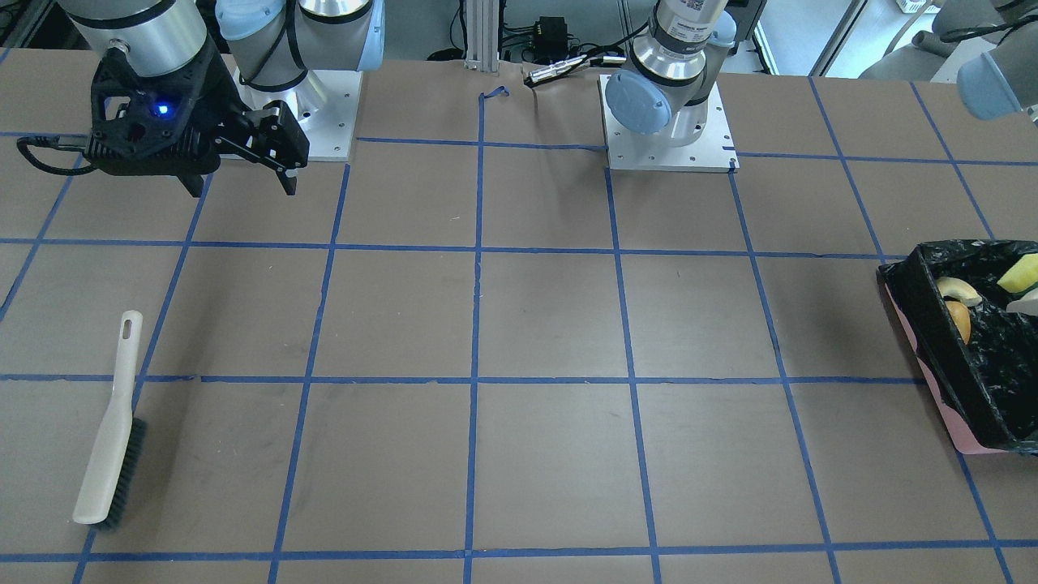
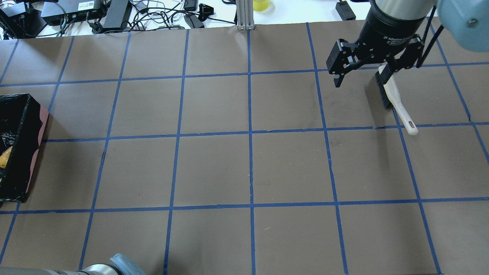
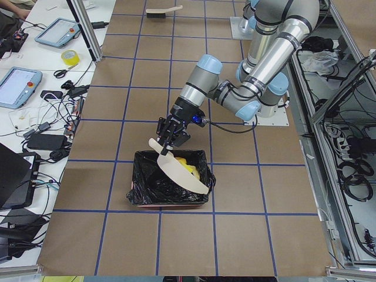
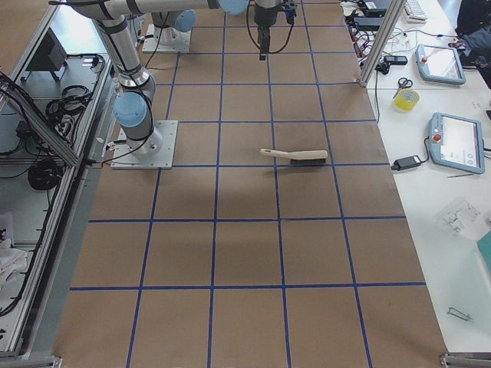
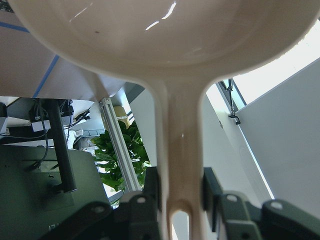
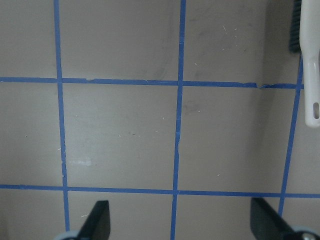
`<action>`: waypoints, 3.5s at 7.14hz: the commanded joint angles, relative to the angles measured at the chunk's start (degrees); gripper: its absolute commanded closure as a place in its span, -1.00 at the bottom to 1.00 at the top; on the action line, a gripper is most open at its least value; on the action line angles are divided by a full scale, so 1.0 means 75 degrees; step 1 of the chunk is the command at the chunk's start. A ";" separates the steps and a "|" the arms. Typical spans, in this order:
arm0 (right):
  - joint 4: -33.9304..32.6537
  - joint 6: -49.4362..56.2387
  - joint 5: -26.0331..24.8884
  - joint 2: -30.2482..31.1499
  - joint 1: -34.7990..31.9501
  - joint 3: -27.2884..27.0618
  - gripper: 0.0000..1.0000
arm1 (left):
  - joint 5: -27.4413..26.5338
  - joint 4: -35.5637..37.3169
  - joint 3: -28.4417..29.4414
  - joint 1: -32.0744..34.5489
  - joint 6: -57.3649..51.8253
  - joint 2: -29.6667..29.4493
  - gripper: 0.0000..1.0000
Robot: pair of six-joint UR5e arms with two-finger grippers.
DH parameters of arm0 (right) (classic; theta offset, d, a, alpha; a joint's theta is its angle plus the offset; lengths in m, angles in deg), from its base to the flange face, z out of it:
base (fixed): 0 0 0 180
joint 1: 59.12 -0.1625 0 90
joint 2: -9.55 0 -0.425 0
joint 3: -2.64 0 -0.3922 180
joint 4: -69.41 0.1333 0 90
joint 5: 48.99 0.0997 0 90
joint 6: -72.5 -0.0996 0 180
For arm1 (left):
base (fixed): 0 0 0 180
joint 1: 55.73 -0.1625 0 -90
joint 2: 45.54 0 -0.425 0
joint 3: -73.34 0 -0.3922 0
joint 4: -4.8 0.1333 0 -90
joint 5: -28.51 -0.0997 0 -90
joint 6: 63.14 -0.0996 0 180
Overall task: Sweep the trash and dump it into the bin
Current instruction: 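Tilt the dustpan over the bin with the left gripper to dump debris, then bring the empty dustpan back onto the table with the left gripper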
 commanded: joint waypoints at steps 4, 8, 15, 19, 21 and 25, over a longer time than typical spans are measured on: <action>-0.0689 -0.0019 -0.0004 -0.0047 -0.0011 -0.0012 -1.00 | 0.0090 -0.0375 -0.0077 0.0007 0.0058 0.0100 1.00; -0.0740 -0.0078 -0.0016 -0.0035 -0.0011 -0.0012 -1.00 | 0.0419 -0.5537 0.2706 0.0415 0.1096 -0.0180 1.00; -0.0740 -0.0101 -0.0016 -0.0047 0.0000 -0.0024 -1.00 | 0.1157 -0.6756 0.2597 0.2362 0.6855 -0.0427 1.00; -0.0740 -0.0101 -0.0016 -0.0036 -0.0011 -0.0024 -1.00 | 0.1122 -0.7959 0.2724 0.3169 1.1099 -0.0614 1.00; -0.0740 -0.0101 -0.0016 -0.0047 -0.0011 -0.0024 -1.00 | 0.1192 -0.9434 0.3075 0.3370 1.1601 -0.1092 1.00; -0.0740 -0.0113 -0.0016 -0.0047 0.0000 -0.0036 -1.00 | 0.0970 -1.0694 0.4890 0.4164 1.1578 -0.2755 1.00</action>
